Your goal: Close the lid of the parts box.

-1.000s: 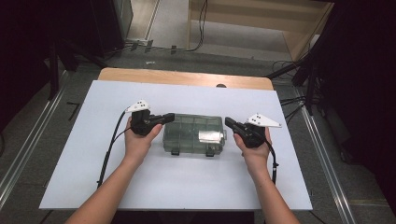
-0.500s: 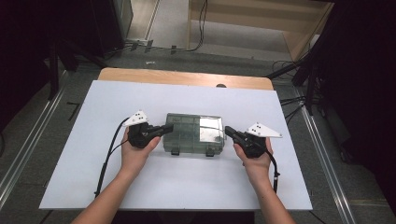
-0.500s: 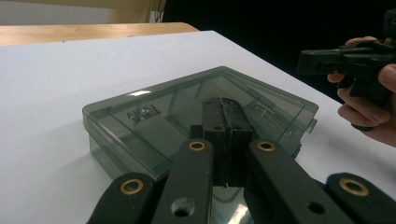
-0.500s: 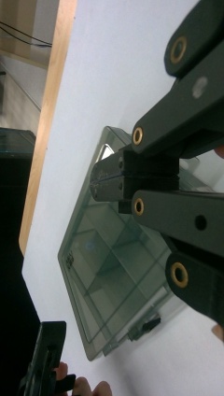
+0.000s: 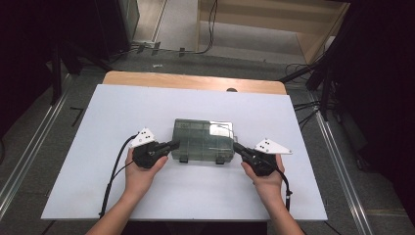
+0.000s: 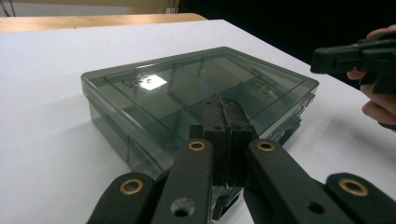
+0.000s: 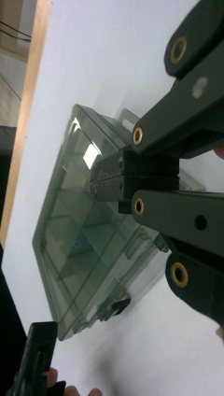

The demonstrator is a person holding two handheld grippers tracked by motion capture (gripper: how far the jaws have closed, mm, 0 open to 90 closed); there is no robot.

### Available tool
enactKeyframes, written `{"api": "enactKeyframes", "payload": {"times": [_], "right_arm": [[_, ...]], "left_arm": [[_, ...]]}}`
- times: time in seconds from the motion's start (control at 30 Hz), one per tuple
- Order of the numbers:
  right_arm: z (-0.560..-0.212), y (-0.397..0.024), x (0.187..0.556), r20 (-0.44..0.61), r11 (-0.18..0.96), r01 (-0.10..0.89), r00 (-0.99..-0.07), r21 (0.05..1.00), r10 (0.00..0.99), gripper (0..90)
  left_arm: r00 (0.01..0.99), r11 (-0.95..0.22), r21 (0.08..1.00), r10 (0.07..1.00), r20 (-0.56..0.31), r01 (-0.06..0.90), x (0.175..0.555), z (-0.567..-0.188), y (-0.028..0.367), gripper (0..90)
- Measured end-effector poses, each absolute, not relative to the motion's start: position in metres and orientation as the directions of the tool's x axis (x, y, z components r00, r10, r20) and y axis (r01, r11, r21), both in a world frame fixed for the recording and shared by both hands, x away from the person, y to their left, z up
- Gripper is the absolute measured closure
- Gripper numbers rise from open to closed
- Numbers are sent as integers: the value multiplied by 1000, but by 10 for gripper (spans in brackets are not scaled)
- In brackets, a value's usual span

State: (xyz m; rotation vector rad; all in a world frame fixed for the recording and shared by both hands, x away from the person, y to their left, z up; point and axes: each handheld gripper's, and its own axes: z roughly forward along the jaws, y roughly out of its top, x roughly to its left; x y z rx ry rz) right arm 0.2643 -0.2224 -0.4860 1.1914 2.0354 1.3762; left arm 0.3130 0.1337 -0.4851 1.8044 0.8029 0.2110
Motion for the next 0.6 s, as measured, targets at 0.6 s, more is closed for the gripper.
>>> {"api": "enactKeyframes", "payload": {"times": [0.6], "right_arm": [[-502,-214,260,101,160,429,-525,889,845,884]], "left_arm": [[735,-170,877,628,-256,450,309,-495,136,888]]}}
